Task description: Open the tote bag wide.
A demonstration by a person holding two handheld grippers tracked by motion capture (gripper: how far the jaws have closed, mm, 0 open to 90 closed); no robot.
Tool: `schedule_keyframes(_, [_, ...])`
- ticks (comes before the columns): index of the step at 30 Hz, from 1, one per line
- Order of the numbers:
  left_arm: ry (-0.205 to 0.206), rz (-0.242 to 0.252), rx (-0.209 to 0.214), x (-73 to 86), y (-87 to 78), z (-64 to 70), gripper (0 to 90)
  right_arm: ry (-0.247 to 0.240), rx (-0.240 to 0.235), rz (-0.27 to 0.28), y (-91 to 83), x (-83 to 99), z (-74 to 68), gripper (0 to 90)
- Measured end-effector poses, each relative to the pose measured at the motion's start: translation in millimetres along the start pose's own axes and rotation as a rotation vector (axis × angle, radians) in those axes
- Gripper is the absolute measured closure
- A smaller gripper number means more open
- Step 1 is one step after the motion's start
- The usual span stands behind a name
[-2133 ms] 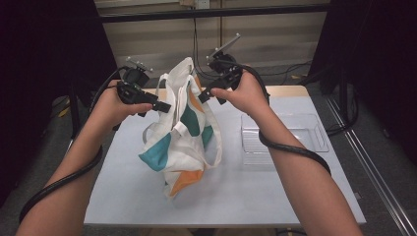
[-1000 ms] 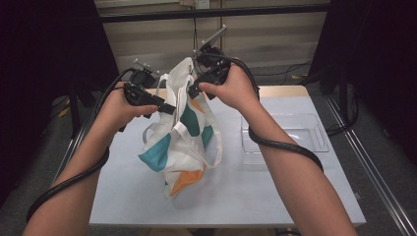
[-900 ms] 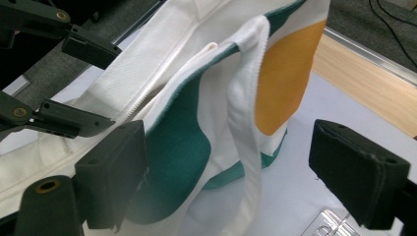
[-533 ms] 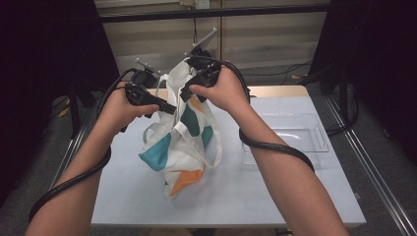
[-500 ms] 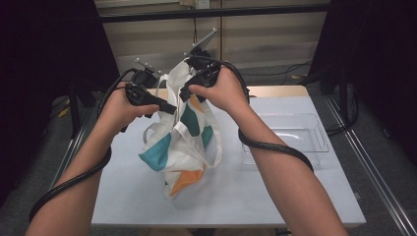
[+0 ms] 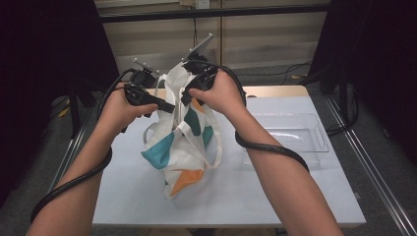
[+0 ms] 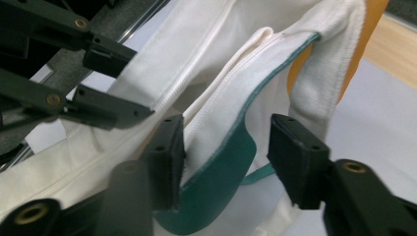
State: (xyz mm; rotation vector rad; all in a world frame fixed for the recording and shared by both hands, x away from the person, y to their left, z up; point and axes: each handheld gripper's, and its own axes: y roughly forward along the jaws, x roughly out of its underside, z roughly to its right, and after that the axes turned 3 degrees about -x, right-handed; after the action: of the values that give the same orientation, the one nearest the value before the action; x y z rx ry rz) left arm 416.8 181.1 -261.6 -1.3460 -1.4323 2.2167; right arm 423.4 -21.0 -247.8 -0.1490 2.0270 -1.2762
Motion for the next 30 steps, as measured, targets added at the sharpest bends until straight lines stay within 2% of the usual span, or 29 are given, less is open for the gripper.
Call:
schedule_keyframes(1, [-0.018, 0.008, -0.005, 0.8, -0.3, -0.5, 68.7, 0.003, -0.010, -0.007, -0.1, 1.2, 2.9, 58.3])
schedule_keyframes(4, [-0.020, 0.006, -0.012, 1.6, -0.3, -1.1, 69.5, 0.001, -0.017, -0.016, 0.3, 3.6, 6.9, 64.0])
schedule_keyframes(12, [-0.027, -0.001, -0.030, 2.3, -0.2, -2.9, 71.6, 0.016, -0.022, -0.030, 2.2, 9.8, 13.5, 66.6])
schedule_keyframes(13, [-0.027, 0.000, -0.042, 2.7, -0.2, -3.3, 71.6, 0.017, -0.022, -0.030, 2.3, 10.4, 14.5, 67.0])
schedule_keyframes(17, [-0.037, 0.005, -0.060, 4.8, -1.1, -6.1, 71.9, 0.014, -0.011, -0.050, 2.6, 15.4, 20.6, 67.3])
schedule_keyframes(19, [-0.037, -0.005, -0.069, 7.2, -2.1, -9.3, 72.2, 0.029, -0.011, -0.048, 2.4, 19.8, 26.5, 68.2])
schedule_keyframes(23, [-0.062, 0.003, -0.074, 10.5, -2.9, -12.8, 72.7, 0.042, -0.008, -0.049, 2.1, 25.4, 33.7, 68.3])
schedule_keyframes(30, [-0.061, -0.021, -0.079, 15.0, -2.3, -16.7, 73.8, 0.056, -0.005, -0.055, 3.3, 34.7, 42.6, 69.4])
